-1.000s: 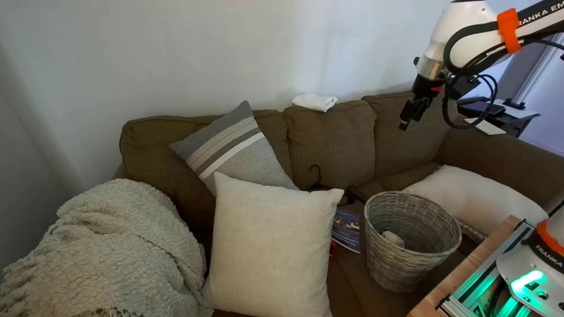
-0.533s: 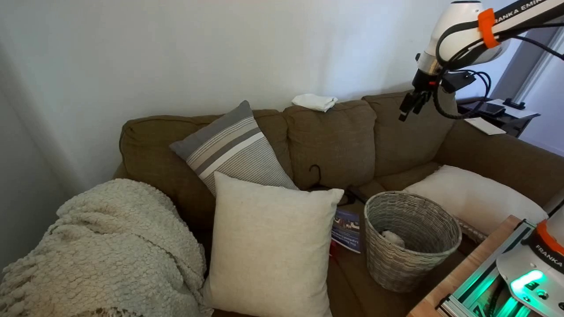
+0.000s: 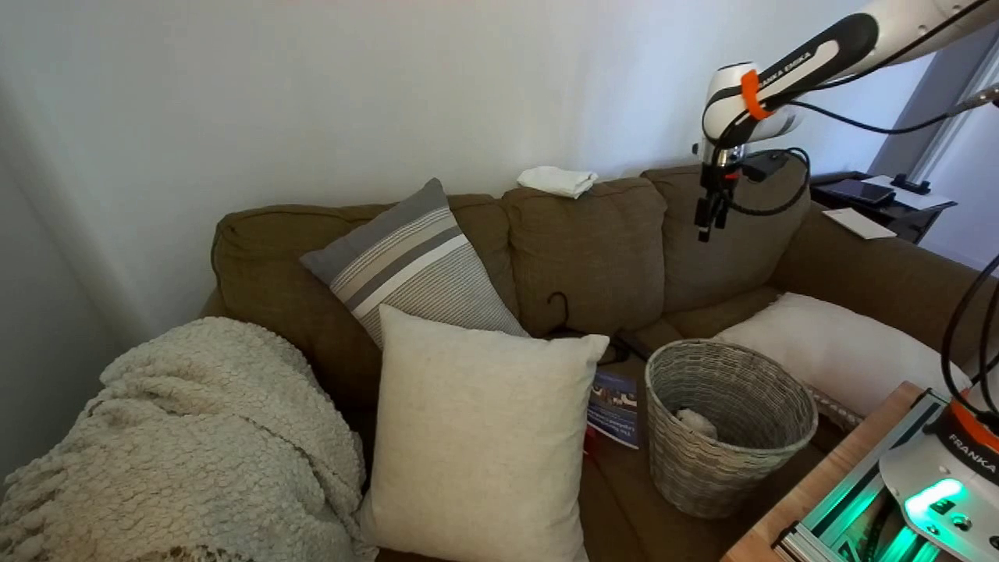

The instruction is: Put the black remote control on the backrest of the sofa.

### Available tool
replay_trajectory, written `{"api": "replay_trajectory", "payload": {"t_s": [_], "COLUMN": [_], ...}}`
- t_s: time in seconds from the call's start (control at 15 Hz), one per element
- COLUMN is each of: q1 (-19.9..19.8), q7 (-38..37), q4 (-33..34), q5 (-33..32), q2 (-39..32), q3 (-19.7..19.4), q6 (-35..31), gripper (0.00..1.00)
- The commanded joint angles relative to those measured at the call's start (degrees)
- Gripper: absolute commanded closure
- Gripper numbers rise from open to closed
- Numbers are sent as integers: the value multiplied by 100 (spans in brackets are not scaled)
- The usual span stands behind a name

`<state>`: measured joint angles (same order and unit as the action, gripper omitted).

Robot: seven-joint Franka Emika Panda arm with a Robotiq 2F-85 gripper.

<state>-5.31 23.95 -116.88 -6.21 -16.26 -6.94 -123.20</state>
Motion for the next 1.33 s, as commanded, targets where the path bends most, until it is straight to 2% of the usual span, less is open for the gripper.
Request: {"api": "replay_trajectory", "payload": {"t_s": [0.0,0.2,0.33,0.67,0.73,0.87,1.07,1.13,1.2,1.27], "q1": [-139,-165,-290,-590,-724,-1188,-2306,-1584,-1870,-2040], "q7": [80,177,-124,-139,-34,280,1029,491,705,805], "q4": [252,647,159,-1184,-1410,-1611,-1383,-1684,-1634,-1561], "q5": [-31,-40,468,1834,2235,3135,4293,3724,3976,4066], "q2": [-311,-795,-531,-755,-934,-1466,-2582,-1909,-2205,-2405], "q3": [180,232,322,763,969,1633,2938,2271,2591,2743], "q6": [97,169,-602,-2779,-3240,-4038,-5015,-4660,-4892,-4990], "gripper": [0,0,0,0,0,0,0,0,0,0]}}
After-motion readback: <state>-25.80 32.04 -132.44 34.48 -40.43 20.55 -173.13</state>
